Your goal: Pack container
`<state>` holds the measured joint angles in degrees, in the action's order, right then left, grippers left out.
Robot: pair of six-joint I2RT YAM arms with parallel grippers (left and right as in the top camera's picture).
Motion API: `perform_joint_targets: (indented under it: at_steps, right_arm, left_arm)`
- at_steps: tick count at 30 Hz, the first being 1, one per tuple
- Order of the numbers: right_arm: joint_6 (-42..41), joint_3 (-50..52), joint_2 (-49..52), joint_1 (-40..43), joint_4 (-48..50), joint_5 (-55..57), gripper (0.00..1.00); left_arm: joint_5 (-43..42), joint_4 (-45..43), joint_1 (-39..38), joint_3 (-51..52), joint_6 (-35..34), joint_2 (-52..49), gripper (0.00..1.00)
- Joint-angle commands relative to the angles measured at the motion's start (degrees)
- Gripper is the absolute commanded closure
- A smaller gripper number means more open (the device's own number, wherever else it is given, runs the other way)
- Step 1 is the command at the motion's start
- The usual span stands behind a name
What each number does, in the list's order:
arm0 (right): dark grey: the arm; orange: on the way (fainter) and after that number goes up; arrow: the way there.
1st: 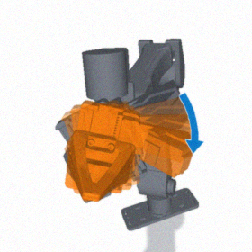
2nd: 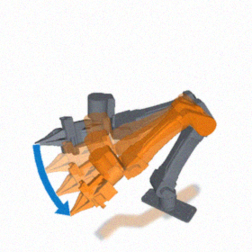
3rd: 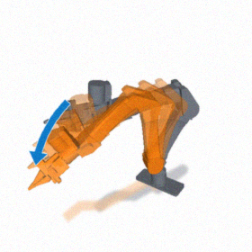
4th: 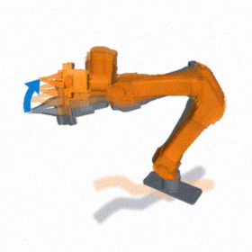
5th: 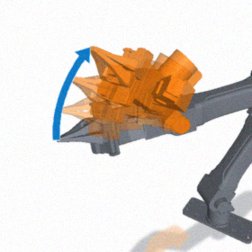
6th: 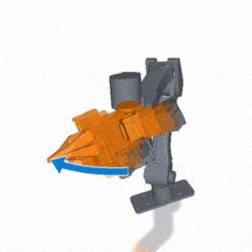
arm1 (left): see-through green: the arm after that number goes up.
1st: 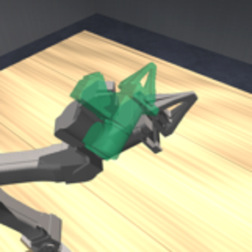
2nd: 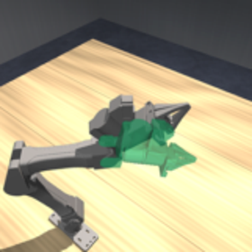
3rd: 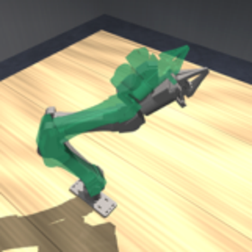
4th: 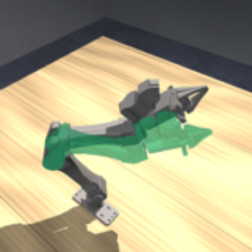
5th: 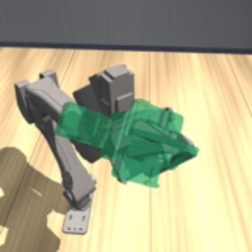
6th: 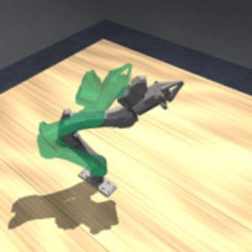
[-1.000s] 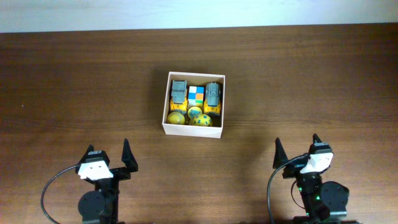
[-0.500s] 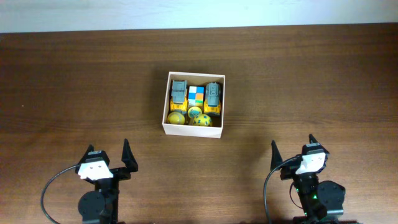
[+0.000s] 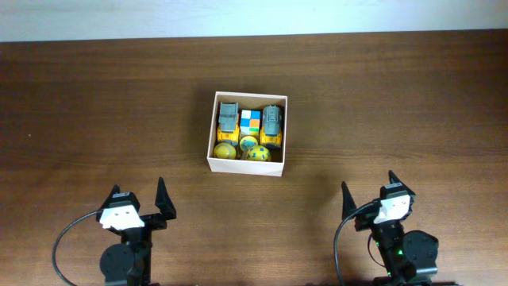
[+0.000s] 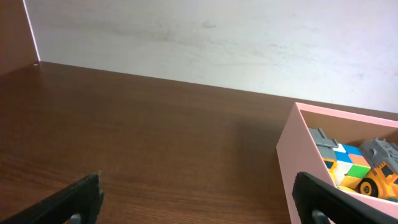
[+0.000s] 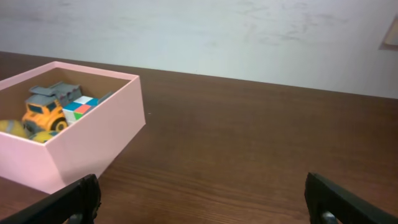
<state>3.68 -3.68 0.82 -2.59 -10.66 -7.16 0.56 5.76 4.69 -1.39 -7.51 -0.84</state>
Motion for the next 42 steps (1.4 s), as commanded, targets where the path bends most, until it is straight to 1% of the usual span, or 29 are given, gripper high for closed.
perform_joint_targets:
  at_steps: [1, 14, 42]
  right_arm:
    - [0.39, 0.52, -0.63, 1.18, 0.04, -1.20, 0.01]
    - [0.44, 0.52, -0.63, 1.16, -0.02, 2.27, 0.01]
    - [0.39, 0.52, -0.50, 1.16, 0.00, 1.77, 0.01]
  left_arm:
    - [-0.76, -0.20, 0.35, 0.39, 0.92, 0.48, 0.01]
    - [-0.76, -0.20, 0.35, 0.39, 0.92, 0.48, 0.01]
    - [-0.76, -0.20, 0.35, 0.39, 0.92, 0.48, 0.01]
